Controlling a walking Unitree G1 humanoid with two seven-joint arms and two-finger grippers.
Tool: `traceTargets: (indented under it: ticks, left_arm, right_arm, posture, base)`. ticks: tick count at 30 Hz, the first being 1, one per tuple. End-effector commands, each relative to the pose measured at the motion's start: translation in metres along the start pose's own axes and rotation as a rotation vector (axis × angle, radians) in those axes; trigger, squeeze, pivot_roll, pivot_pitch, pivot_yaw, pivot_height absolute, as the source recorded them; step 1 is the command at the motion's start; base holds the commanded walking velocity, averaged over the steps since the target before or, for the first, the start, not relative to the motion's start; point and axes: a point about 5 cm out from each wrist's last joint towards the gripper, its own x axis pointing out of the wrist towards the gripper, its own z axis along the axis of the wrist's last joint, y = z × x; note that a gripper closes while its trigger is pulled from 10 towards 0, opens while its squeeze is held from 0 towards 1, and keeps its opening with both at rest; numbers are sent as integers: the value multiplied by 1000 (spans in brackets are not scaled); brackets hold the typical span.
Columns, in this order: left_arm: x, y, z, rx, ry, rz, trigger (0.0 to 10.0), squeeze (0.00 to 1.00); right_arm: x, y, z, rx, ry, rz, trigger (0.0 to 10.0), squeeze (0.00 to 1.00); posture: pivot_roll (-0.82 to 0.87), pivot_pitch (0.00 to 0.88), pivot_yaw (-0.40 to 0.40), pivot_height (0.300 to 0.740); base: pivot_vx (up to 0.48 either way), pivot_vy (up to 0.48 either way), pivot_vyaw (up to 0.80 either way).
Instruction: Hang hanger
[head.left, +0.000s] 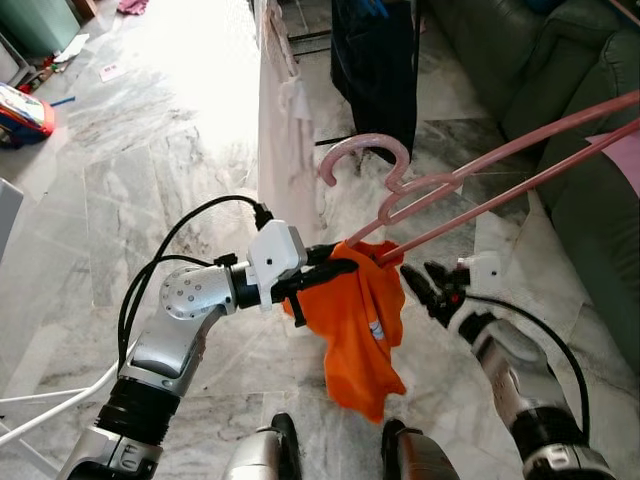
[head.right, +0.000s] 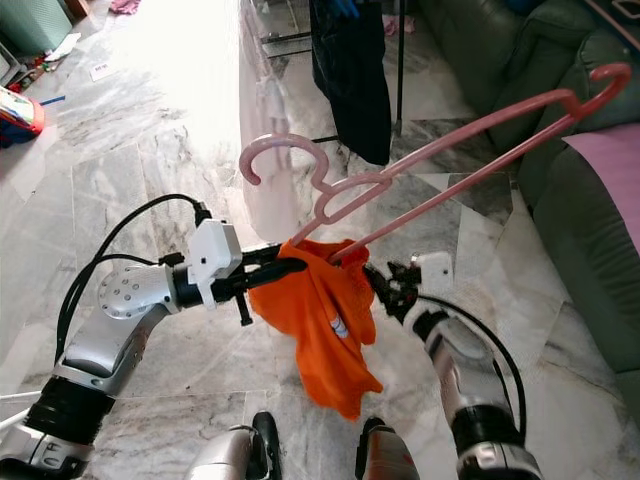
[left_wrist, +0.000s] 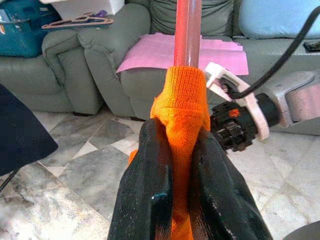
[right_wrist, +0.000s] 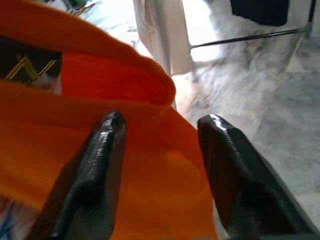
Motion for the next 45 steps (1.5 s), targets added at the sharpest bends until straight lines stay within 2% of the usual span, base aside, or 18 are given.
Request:
traceTargets:
  ticks: [1,4,9,13,16,25,33,34,35,36,37,38,39,40,42,43,44,45]
  left_arm:
    - [1,-2,3,23,-10,-22,0,0]
    - [1,-4,4,28,-5,-59,0,0]
    - [-3,-1,-8,30,43,-67,0,0]
    - [-9,1,-27,27,113,-64,0,0]
    - [-10,2,-29,25,122,-63,0,0]
    - [0,10,-14,68,56,-84,0,0]
    - [5,9,2,83,2,-116,0,0]
    - [5,9,4,86,-5,-124,0,0]
    - [5,9,5,87,-7,-126,0,0]
    - [5,8,6,88,-12,-129,0,0]
    - [5,8,8,89,-20,-132,0,0]
    - [5,8,9,89,-23,-134,0,0]
    - [5,8,9,89,-23,-134,0,0]
    - [6,8,12,90,-34,-136,0,0]
    - [7,7,16,88,-54,-142,0,0]
    - [7,7,19,87,-61,-143,0,0]
    - [7,7,22,84,-68,-144,0,0]
    - [7,7,22,84,-68,-144,0,0]
  right_arm:
    - [-3,0,0,-12,9,21,10000,1000]
    - [-7,-10,5,-29,5,-21,10000,1000]
    - [-6,-14,15,-41,-3,-11,10000,1000]
    - [-5,-12,15,-65,14,11,10000,1000]
    - [-4,-9,13,-66,26,26,10000,1000]
    - [-5,-3,2,-23,80,107,10000,1000]
    - [-1,-7,3,-32,94,93,10000,1000]
    - [0,-7,4,-32,93,90,10000,835]
    - [0,-8,5,-31,93,90,10000,835]
    - [1,-8,5,-31,95,87,10000,604]
    - [2,-10,5,-31,97,79,10000,447]
    - [2,-11,5,-29,98,72,10000,369]
    - [2,-11,5,-29,98,72,10000,369]
    - [3,-11,4,-24,107,62,10000,35]
    - [4,-12,0,-23,127,53,10000,0]
    - [3,-13,-3,-17,142,40,1098,0]
    - [3,-14,-7,-11,165,17,0,0]
    - [3,-14,-7,-11,165,17,0,0]
  posture:
    - [-59,258,81,740]
    - [-61,264,83,740]
    - [-59,268,84,740]
    - [-59,275,79,740]
    - [-64,279,77,740]
    - [-66,288,78,740]
    - [-57,289,84,740]
    - [-54,289,84,740]
    - [-54,289,85,740]
    - [-54,290,84,740]
    - [-52,290,83,740]
    - [-52,290,83,740]
    - [-52,290,83,740]
    - [-51,290,82,740]
    - [-50,291,81,740]
    - [-50,293,78,740]
    - [-49,293,76,740]
    - [-49,293,76,740]
  base:
    - [0,0,0]
    - [0,0,0]
    - [0,0,0]
    - [0,0,0]
    - [0,0,0]
    - [0,0,0]
    - [0,0,0]
    - [0,0,0]
    - [0,0,0]
    - [0,0,0]
    - [0,0,0]
    - [0,0,0]
    - [0,0,0]
    - [0,0,0]
    - [0,0,0]
    - [0,0,0]
    - [0,0,0]
    - [0,0,0]
